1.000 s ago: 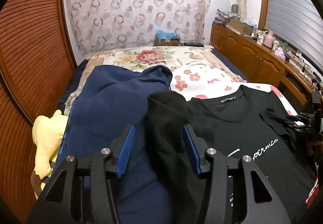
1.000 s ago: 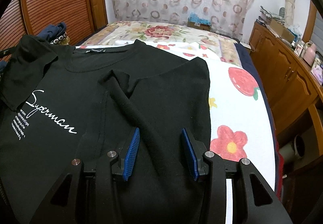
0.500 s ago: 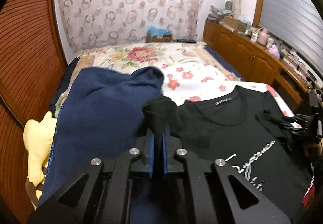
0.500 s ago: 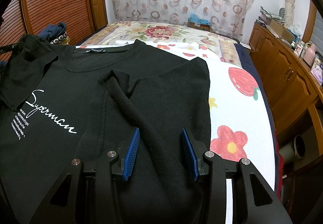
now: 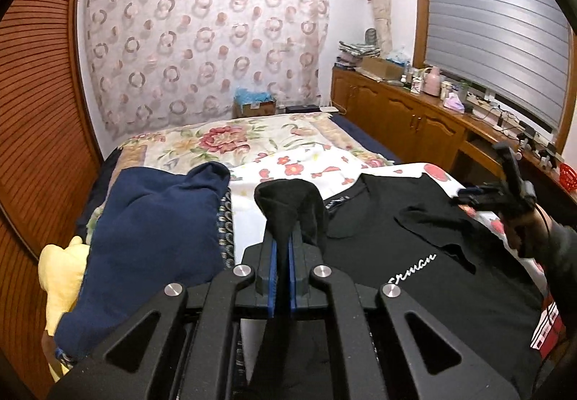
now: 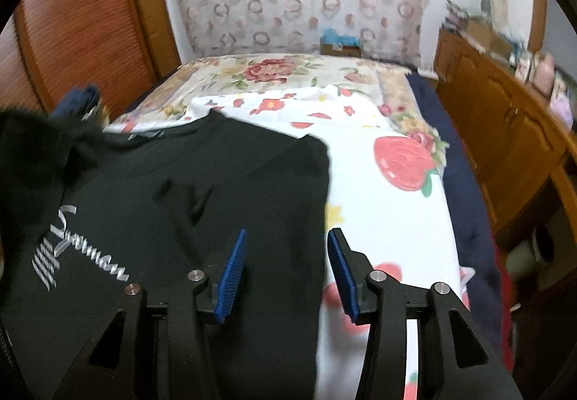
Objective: Fold small clothes
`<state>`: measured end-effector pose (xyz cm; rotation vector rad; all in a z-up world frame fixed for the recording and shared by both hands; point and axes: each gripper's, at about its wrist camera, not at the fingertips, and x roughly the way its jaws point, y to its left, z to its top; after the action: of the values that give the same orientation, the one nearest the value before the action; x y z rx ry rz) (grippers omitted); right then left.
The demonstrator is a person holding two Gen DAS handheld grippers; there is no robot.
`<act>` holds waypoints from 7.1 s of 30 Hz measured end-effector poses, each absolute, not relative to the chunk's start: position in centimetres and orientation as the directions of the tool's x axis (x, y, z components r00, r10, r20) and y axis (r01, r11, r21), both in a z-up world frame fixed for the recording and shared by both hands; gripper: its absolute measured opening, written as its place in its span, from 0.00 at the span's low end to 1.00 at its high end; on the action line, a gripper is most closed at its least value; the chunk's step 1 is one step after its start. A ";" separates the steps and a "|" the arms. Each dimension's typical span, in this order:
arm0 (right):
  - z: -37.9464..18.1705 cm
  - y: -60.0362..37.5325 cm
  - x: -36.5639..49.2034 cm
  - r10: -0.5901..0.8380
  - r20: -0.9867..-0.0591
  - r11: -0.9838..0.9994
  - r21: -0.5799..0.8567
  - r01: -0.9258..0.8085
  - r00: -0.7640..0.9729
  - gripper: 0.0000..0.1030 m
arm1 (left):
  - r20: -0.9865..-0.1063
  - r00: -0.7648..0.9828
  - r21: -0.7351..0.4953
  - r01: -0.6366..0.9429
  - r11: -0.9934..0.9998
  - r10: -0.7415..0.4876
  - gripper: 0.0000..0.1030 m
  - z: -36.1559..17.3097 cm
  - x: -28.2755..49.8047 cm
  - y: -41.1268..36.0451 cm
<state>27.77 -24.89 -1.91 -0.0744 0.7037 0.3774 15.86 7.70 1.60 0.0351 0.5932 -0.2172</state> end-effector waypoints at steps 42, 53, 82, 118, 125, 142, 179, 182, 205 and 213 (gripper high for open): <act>3.0 -28.7 11.0 0.530 -0.360 0.844 0.136 -0.519 0.768 0.06 | -0.483 0.849 -0.177 0.143 0.974 -0.212 0.06 -2.1 1.5 10.0; 0.3 -33.2 4.8 0.515 -0.437 0.849 0.141 -0.510 0.737 0.06 | -0.511 0.842 -0.158 0.102 0.982 -0.170 0.06 -3.4 -2.9 10.9; -2.8 -32.5 5.0 0.336 -0.548 0.918 0.008 -0.398 0.766 0.48 | -0.614 0.787 -0.070 0.032 0.997 -0.068 0.78 -5.1 2.8 14.3; -8.2 -28.9 12.1 0.347 -0.686 0.883 0.009 -0.469 0.640 0.22 | -0.755 0.635 -0.141 0.089 0.986 -0.165 0.18 -10.8 5.9 13.6; -8.5 -29.0 11.7 0.382 -0.679 0.871 0.036 -0.491 0.627 0.12 | -0.761 0.632 -0.121 0.084 0.989 -0.146 0.24 -10.7 6.0 13.7; -5.5 -29.7 7.3 0.456 -0.557 0.856 0.062 -0.513 0.694 0.07 | -0.635 0.740 -0.155 0.158 0.975 -0.220 0.10 -5.5 1.7 12.2; 24.5 -31.4 -13.9 0.361 0.043 0.888 -0.319 -0.330 0.931 0.07 | 0.029 0.978 0.006 0.205 0.979 -0.206 0.10 23.2 -6.3 12.9; 23.3 -31.1 -10.5 0.348 -0.036 0.893 -0.292 -0.342 0.937 0.07 | -0.060 0.977 -0.007 0.202 0.979 -0.202 0.10 21.3 -2.2 12.5; 8.1 -25.2 18.7 0.174 -0.531 0.966 -0.070 -0.248 0.829 0.37 | -0.524 0.842 -0.001 0.152 0.988 -0.130 0.80 3.1 18.1 9.1; 1.7 -28.1 16.2 0.268 -0.561 0.948 0.010 -0.317 0.784 0.41 | -0.569 0.805 -0.035 0.184 0.982 -0.171 0.80 -0.7 14.5 7.9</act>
<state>16.24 -28.14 1.71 -0.0864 0.5914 0.3161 14.49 7.93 -0.72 0.0222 0.6066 -0.1896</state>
